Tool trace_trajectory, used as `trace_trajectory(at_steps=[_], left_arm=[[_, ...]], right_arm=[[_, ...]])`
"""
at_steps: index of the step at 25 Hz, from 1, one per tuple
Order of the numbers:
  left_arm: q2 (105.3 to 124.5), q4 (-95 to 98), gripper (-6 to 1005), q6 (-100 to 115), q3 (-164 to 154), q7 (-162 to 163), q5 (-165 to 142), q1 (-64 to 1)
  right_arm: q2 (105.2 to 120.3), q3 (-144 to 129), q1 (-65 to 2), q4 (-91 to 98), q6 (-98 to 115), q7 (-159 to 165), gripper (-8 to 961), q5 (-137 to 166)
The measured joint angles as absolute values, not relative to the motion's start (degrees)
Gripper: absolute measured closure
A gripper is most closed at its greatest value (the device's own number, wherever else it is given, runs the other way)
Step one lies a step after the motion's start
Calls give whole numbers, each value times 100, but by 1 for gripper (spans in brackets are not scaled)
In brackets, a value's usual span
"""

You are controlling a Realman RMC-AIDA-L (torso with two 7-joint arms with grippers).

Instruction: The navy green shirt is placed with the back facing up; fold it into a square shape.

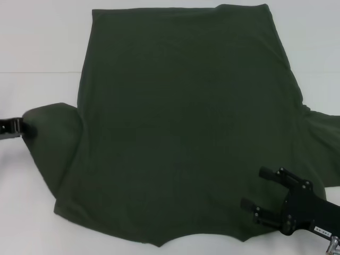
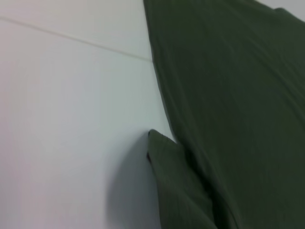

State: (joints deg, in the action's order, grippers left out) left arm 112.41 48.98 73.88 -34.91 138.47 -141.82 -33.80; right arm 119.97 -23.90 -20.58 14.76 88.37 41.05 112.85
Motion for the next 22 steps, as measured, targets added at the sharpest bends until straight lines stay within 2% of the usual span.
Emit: trace_trajectory(at_steps=[5, 11, 16, 22], left_arm=[[11098, 4957, 996, 7419, -3480, 13929, -14190, -3335], [11062, 5201, 997, 7514, -3463, 13971, -14155, -3248], [11134, 5389, 997, 7722, -3465, 14002, -14144, -3284], [11308, 5745, 997, 8039, -3527, 14018, -14143, -3420]], right_arm=[[11997, -2390, -2051, 1477, 8875, 4105, 38, 11278], [11997, -2383, -2054, 1477, 8883, 4105, 38, 11269], [11997, -2382, -2080, 1477, 8882, 4105, 39, 11267], [11997, -2382, -2083, 1477, 8868, 4105, 40, 11267]])
